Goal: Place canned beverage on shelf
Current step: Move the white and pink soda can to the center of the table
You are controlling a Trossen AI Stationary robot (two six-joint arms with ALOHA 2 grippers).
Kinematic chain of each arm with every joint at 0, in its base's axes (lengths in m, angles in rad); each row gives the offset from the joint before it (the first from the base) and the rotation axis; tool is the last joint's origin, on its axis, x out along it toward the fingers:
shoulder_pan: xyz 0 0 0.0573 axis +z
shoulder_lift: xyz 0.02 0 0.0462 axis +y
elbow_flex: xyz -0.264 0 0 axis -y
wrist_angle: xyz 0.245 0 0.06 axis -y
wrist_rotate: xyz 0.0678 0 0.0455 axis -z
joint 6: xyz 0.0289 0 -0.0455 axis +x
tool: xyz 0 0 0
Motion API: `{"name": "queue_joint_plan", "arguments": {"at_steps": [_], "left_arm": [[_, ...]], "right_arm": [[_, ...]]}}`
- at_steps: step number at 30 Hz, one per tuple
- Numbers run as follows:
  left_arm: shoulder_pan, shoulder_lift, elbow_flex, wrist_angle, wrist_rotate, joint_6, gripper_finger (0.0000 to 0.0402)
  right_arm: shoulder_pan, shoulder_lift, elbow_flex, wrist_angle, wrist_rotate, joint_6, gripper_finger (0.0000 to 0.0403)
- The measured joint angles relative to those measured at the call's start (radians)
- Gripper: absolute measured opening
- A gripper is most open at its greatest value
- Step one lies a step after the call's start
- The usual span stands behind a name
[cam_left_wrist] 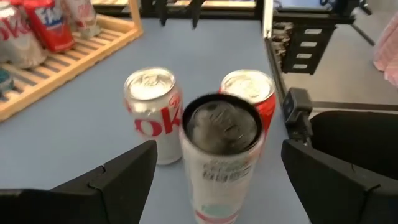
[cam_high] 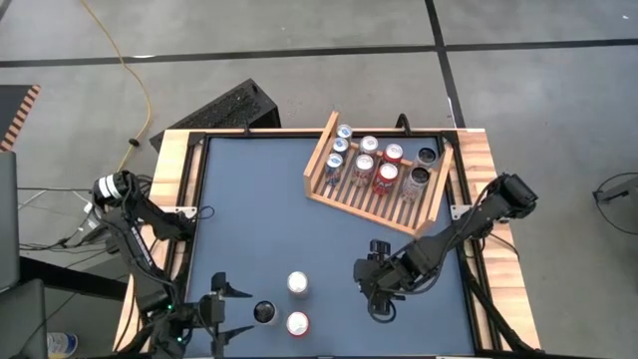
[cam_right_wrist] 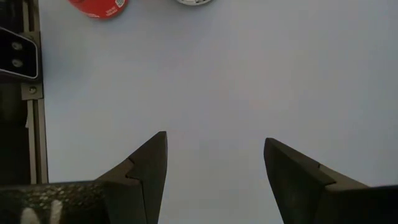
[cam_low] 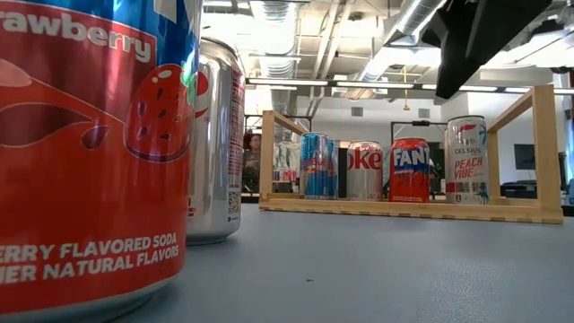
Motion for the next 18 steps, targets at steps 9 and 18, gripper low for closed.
{"name": "queue_joint_plan", "arguments": {"at_steps": [9, 18], "left_arm": [[-0.009, 0.001, -0.108, 0.048, -0.005, -0.114, 0.0334], [0.008, 0.012, -0.208, 0.293, 0.038, -0.027, 0.0334]], "right_arm": [[0.0, 0.0, 0.0, 0.008, 0.0, 0.0, 0.0237], [0.0, 0.0, 0.0, 0.026, 0.001, -0.001, 0.0237]]}}
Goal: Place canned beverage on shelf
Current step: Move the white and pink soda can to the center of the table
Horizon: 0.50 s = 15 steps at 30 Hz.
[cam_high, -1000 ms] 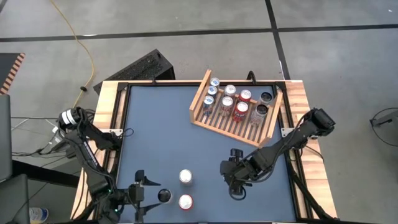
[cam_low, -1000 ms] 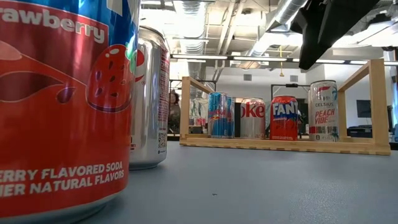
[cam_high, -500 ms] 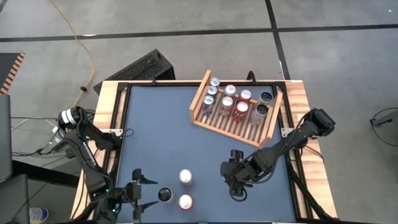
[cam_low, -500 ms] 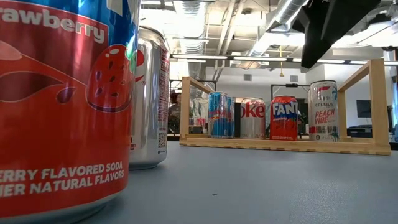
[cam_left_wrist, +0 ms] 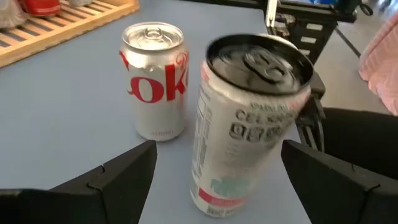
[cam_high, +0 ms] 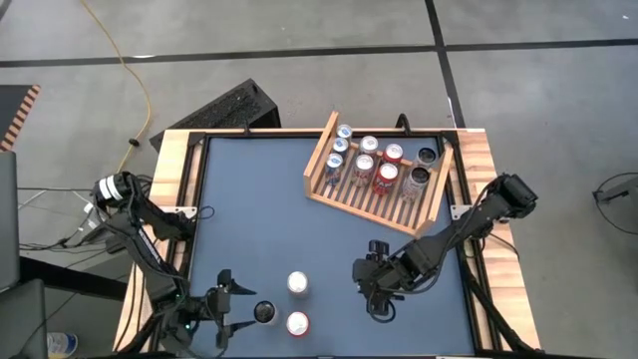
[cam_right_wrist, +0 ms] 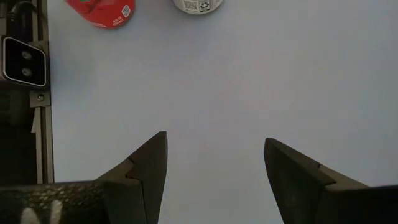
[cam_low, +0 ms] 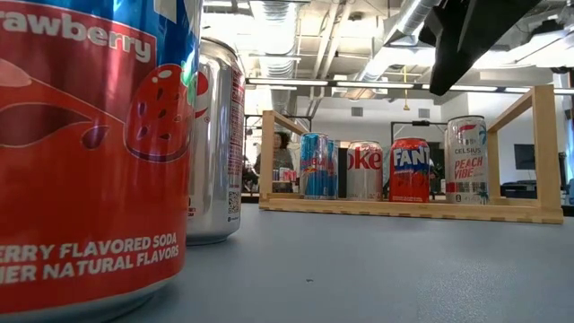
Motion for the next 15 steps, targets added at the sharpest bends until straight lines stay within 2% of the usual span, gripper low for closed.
{"name": "queue_joint_plan", "arguments": {"at_steps": [6, 11, 15], "left_arm": [[0.0, 0.009, -0.002, 0.03, 0.004, 0.028, 0.0334], [0.033, 0.081, -0.002, 0.058, 0.058, 0.021, 0.0334], [0.039, 0.109, -0.002, 0.091, 0.047, 0.026, 0.0334]], "right_arm": [[0.0, 0.0, 0.0, 0.0, 0.0, 0.013, 0.0237], [0.0, 0.0, 0.0, 0.0, 0.0, 0.017, 0.0237], [0.0, 0.0, 0.0, 0.0, 0.0, 0.017, 0.0237]]}}
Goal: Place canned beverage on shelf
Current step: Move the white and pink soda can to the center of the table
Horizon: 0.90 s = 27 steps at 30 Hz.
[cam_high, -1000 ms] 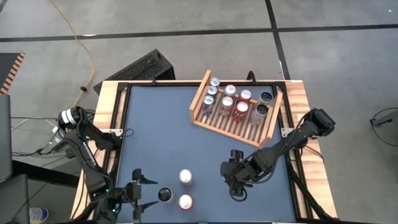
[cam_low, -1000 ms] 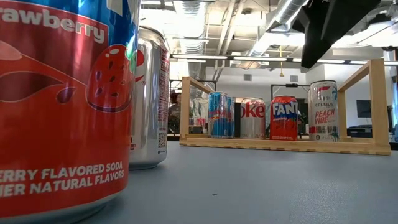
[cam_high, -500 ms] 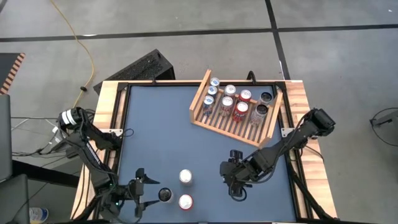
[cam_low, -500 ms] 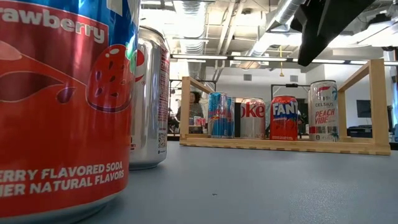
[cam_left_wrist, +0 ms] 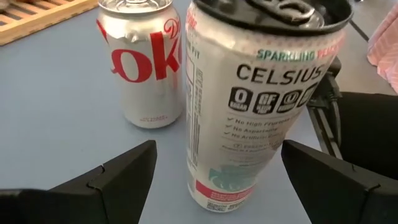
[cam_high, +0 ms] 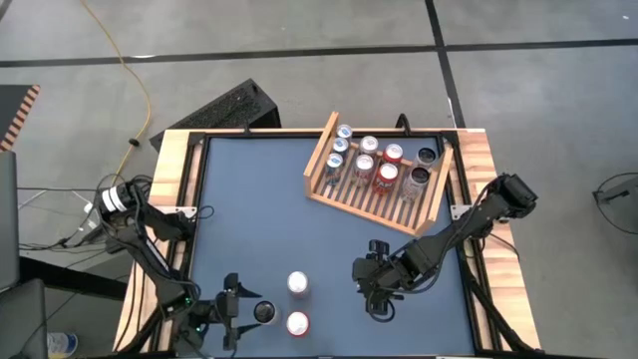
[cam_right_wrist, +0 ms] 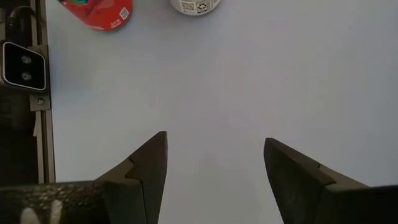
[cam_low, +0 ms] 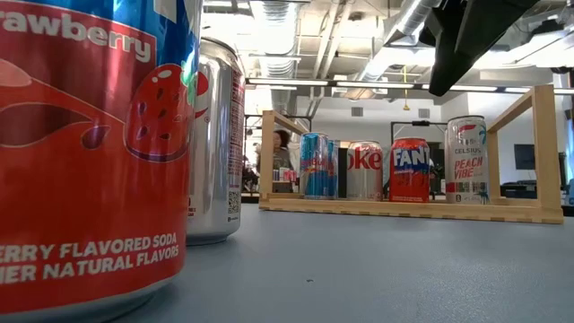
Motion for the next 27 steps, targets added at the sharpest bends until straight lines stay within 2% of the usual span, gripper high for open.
{"name": "queue_joint_plan", "arguments": {"at_steps": [16, 21, 24, 27], "left_arm": [[0.022, 0.003, 0.0, 0.012, -0.036, -0.002, 0.0334], [0.051, 0.003, 0.0, 0.031, 0.035, 0.012, 0.0334], [0.08, 0.003, 0.0, 0.055, 0.129, 0.045, 0.0334], [0.106, 0.003, 0.0, 0.083, 0.18, 0.109, 0.0334]], "right_arm": [[0.0, 0.0, 0.0, 0.0, 0.022, 0.0, 0.0237], [0.0, 0.0, 0.0, 0.0, 0.035, 0.0, 0.0237], [0.0, 0.0, 0.0, 0.0, 0.035, 0.0, 0.0237], [0.0, 0.0, 0.0, 0.0, 0.035, 0.0, 0.0237]]}}
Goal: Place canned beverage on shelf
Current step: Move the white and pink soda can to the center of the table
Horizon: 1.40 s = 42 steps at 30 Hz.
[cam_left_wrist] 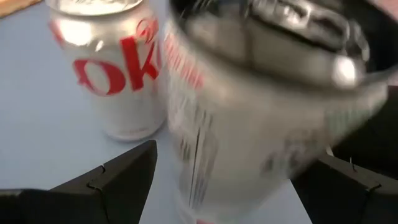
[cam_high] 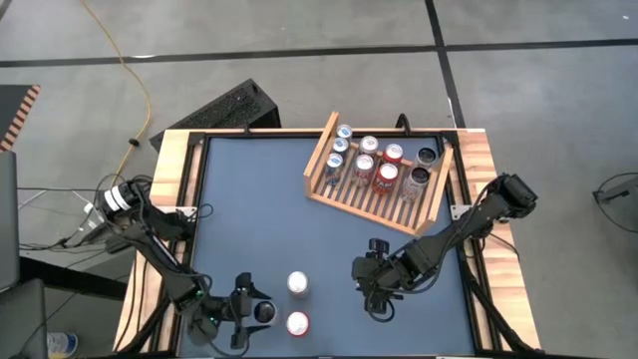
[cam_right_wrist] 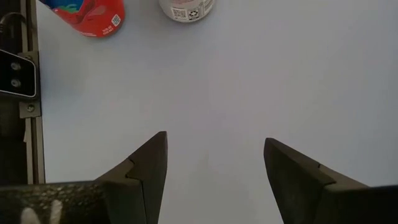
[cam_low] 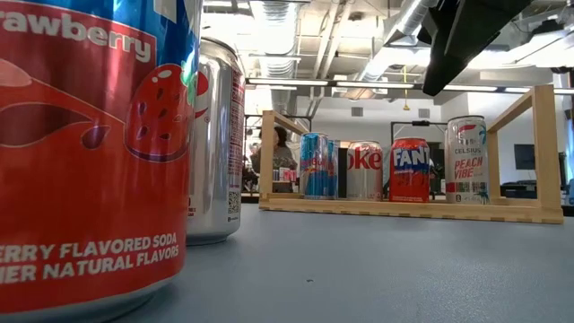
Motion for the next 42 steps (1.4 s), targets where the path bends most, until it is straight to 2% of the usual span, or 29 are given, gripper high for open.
{"name": "queue_joint_plan", "arguments": {"at_steps": [4, 12, 22, 28, 33, 38, 42], "left_arm": [[0.013, 0.0, -0.005, 0.035, 0.015, 0.06, 0.0334], [0.02, 0.0, -0.128, 0.297, -0.013, 0.08, 0.0331], [0.031, 0.0, -0.129, 0.311, -0.042, 0.191, 0.0234], [0.029, 0.0, -0.13, 0.318, -0.053, 0.182, 0.0234], [0.001, -0.025, -0.132, 0.303, -0.123, 0.185, 0.0235], [-0.028, -0.106, -0.132, 0.254, -0.16, 0.197, 0.0236], [-0.031, -0.218, -0.132, 0.2, -0.175, 0.276, 0.0236]], "right_arm": [[0.0, 0.0, 0.0, 0.0, 0.008, 0.0, 0.0237], [0.0, 0.0, 0.0, -0.002, 0.016, 0.0, 0.0237], [0.0, 0.0, 0.0, -0.002, 0.018, 0.0, 0.0237], [0.0, 0.0, 0.0, -0.002, 0.018, -0.001, 0.0237], [0.005, 0.0, 0.0, 0.002, 0.026, -0.015, 0.0237], [0.021, 0.0, 0.0, 0.053, 0.085, -0.078, 0.0236], [0.021, 0.0, 0.0, 0.095, 0.106, -0.132, 0.0229]]}}
